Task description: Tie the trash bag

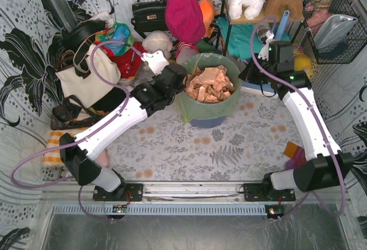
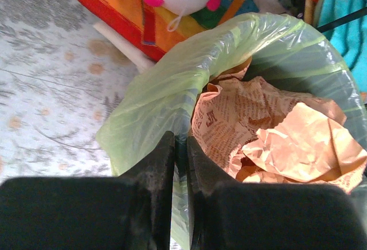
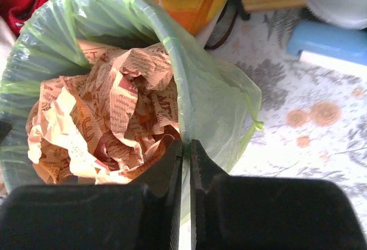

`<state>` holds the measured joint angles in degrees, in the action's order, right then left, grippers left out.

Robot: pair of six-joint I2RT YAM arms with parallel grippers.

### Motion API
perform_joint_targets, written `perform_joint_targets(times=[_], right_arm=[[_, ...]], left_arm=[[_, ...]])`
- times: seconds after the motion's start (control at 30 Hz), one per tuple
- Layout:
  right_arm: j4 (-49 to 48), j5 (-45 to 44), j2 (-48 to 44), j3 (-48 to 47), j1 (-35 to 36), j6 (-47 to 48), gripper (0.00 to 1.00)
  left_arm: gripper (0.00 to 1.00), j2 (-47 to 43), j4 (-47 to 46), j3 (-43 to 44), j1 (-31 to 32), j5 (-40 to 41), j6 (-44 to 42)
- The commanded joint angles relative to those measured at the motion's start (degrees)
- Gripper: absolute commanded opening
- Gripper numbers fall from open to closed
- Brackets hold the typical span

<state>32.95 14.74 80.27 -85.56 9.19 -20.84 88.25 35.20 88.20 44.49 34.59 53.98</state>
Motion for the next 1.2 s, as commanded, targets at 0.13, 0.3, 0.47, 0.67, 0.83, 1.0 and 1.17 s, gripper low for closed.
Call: perform_joint_targets(times=[0.13, 0.3, 0.47, 0.67, 0.83, 1.0, 1.17], right_arm=[[1.72, -6.97, -10.25, 6.60, 16.70, -13.25, 0.00], [3.12, -11.52, -13.55, 9.52, 25.16, -19.04, 0.00], [4.67, -15.29, -13.04, 9.79, 33.26, -22.86, 0.00], [6.91, -18.26, -14.14, 10.06, 37.11, -25.27, 0.00], [9.80, -17.74, -14.67, 9.09, 37.37, -24.88, 0.00], [11.89, -16.34, -14.97, 8.54, 37.47, -24.01, 0.00], [11.40, -14.25, -16.34, 10.22, 37.48, -24.34, 0.00]], left_arm=[[0.00, -12.40, -8.65, -7.83, -0.02, -9.10, -11.95], [0.00, -17.50, -1.57, -9.69, -0.02, -11.78, -15.02], [0.00, -21.96, 2.68, -12.06, -0.02, -17.50, -15.19], [0.00, -26.19, 7.73, -15.83, -0.02, -21.36, -12.54], [0.07, -30.47, 9.21, -18.93, 0.02, -25.80, -10.05], [0.10, -34.60, 9.55, -22.39, 0.07, -29.20, -8.07], [0.18, -36.73, 9.84, -24.36, 0.07, -29.48, -6.86]])
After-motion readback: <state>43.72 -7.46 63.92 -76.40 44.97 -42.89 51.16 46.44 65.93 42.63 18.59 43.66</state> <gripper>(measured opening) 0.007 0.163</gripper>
